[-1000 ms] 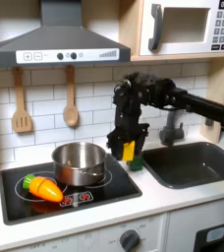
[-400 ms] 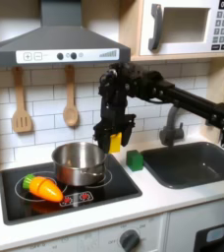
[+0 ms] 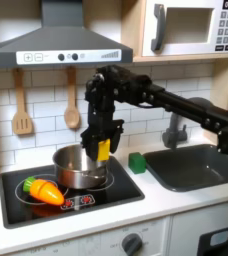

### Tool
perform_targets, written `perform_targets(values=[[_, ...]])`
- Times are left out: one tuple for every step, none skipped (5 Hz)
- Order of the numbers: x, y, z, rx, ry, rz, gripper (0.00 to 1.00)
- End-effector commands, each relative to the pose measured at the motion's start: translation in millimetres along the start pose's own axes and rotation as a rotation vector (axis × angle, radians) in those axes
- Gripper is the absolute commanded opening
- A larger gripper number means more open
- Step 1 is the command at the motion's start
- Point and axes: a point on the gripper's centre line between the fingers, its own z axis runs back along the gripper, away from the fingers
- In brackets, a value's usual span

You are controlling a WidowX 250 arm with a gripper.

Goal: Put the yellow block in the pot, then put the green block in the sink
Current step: 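Put the yellow block in the pot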

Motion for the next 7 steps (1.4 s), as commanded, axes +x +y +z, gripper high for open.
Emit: perform_targets(values=[[11.4, 10.4, -5.6, 0.003, 0.008, 0.014, 0.0], [22.9, 4.3, -7.5, 0.003, 0.008, -0.005, 0.0], [31.7, 5.1, -14.3, 0.002, 0.018, 0.006, 0.0], [38.7, 3.3, -22.2, -0.004, 0.037, 0.003, 0.0], [42.1, 2.0, -36.4, -0.008, 0.067, -0.001, 0.0], [43.4, 1.1, -50.6, -0.012, 0.105, -0.001, 0.0], [44.6, 2.0, -55.1, -0.011, 0.111, 0.0, 0.0]])
